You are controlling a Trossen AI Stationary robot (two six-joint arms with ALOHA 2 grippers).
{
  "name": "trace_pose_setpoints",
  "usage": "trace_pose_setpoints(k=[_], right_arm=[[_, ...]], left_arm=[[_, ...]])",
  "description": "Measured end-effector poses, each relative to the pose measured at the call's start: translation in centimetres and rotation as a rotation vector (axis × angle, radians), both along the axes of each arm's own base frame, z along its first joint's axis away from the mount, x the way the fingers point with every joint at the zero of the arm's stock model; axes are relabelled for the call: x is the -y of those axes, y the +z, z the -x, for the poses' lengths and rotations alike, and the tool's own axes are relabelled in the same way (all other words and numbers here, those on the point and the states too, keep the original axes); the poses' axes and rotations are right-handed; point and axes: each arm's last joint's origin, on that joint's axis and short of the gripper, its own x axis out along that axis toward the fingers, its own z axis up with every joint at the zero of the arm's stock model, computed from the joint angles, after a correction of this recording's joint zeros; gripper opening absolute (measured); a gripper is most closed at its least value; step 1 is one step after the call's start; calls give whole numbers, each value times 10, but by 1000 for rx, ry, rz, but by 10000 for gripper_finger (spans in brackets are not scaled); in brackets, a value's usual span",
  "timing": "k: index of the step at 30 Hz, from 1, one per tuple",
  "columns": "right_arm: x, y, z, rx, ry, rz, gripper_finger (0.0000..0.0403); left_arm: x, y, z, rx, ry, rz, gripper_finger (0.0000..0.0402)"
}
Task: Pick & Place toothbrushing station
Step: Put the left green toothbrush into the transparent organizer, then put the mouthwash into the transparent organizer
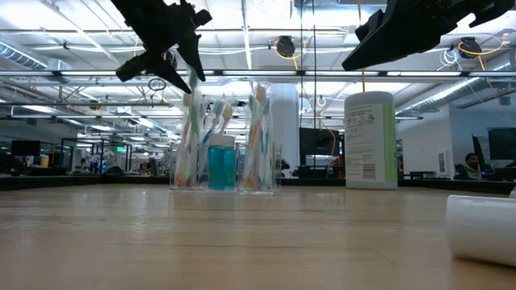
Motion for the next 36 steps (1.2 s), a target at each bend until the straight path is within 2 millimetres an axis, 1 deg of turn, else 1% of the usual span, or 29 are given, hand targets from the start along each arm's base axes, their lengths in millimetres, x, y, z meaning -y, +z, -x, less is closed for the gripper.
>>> trace_pose_setpoints(k=[5, 9, 14, 18, 24, 28, 33, 36], right_arm=[[0, 0, 0, 0, 0, 0, 0], [0, 0, 0, 0, 0, 0, 0], [0, 0, 0, 0, 0, 0, 0], [0, 0, 0, 0, 0, 0, 0], [0, 0, 0, 1, 0, -1, 0], [0, 0, 0, 1, -1, 0, 0], [0, 0, 0, 1, -1, 0, 0], [0, 0, 0, 1, -1, 0, 0]], left_arm=[[-3, -2, -1, 55, 1, 168, 177], [-5, -2, -2, 69, -5, 236, 177], [-12, -3, -1, 113, 47, 341, 177], [-20, -8, -4, 131, 105, 412, 177], [-30, -22, -15, 136, 186, 432, 177], [-32, -33, -22, 122, 242, 412, 177], [-31, -36, -23, 120, 287, 349, 177], [-29, -32, -21, 131, 296, 292, 177]])
